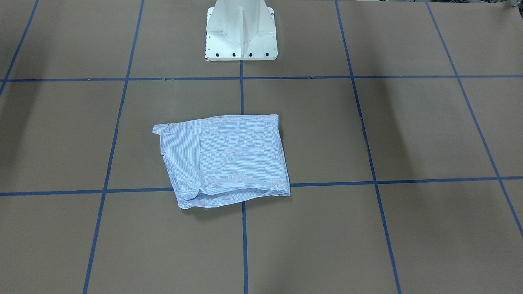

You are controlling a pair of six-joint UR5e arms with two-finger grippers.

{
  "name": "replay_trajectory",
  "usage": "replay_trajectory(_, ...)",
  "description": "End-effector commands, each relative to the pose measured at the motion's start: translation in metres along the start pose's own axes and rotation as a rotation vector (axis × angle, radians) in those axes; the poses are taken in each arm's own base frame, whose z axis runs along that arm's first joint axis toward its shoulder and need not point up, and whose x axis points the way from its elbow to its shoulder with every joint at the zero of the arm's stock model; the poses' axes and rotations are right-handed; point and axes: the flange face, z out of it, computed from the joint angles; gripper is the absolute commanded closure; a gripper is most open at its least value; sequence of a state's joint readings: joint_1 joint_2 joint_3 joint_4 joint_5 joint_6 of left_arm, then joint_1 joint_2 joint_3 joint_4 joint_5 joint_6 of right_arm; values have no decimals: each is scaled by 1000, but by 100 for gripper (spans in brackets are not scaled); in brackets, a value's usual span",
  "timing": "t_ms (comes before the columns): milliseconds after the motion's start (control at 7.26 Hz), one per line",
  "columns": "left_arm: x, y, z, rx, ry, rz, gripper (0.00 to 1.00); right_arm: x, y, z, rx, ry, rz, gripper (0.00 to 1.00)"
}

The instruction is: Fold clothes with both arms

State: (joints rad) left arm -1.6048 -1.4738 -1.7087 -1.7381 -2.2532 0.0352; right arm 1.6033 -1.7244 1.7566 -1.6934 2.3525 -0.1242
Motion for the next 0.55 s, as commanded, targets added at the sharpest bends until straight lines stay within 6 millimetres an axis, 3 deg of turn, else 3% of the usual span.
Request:
replay_trajectory(0, 15, 5, -15, -97, 7, -84, 0, -3, -3, -1, 3, -3, 28, 0)
replay_trajectory(413, 16, 8, 5, -142, 38, -82, 0, -7, -4, -3, 10, -36, 34, 0)
